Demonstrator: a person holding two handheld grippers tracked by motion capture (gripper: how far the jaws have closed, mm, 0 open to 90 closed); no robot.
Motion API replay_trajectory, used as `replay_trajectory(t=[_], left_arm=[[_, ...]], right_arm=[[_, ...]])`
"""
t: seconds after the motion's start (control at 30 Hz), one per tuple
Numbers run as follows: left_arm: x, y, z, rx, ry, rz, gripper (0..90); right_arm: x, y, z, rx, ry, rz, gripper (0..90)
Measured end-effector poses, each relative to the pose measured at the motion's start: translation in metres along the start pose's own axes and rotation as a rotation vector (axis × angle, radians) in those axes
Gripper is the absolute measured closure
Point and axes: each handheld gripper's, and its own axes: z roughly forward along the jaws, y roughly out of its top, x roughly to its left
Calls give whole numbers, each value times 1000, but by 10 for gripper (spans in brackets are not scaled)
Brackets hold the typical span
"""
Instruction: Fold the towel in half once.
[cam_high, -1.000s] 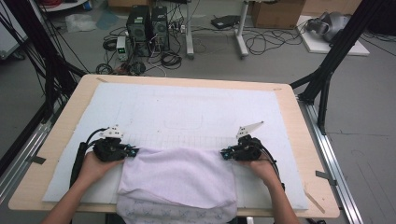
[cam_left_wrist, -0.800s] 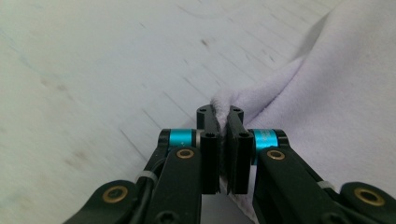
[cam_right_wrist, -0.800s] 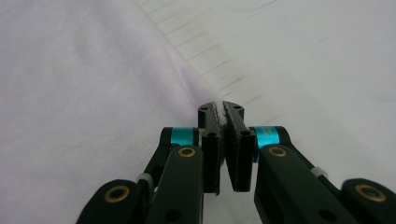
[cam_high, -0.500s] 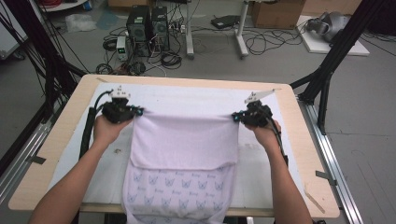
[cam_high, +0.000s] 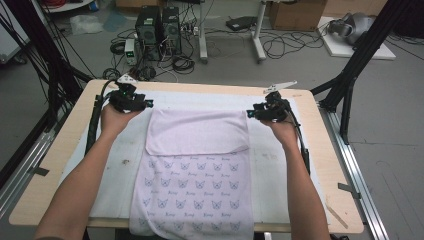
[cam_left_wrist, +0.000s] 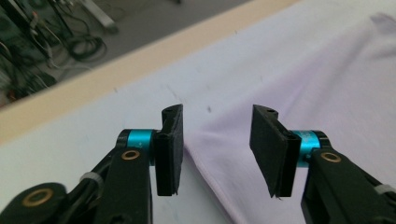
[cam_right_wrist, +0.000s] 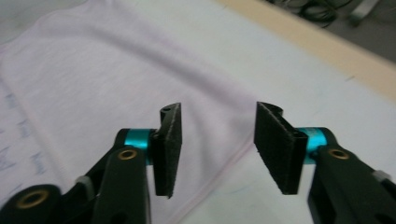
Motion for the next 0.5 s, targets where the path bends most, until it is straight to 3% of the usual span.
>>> replay_trajectory(t=[0.1,0.2,0.4,0.5], left_arm=[[-4,-23,-3,-5,-44,-6,522],[-14,-43,-8,-16,-90,14,519],[-42,-71,-16,-10,-176,86,538],[-51,-81,-18,-3,-229,93,581]], right_arm=[[14,-16,5,3,21,-32,522],[26,-31,10,20,43,-63,524],[41,-63,20,57,99,-68,552],[44,-75,21,57,131,-62,588]])
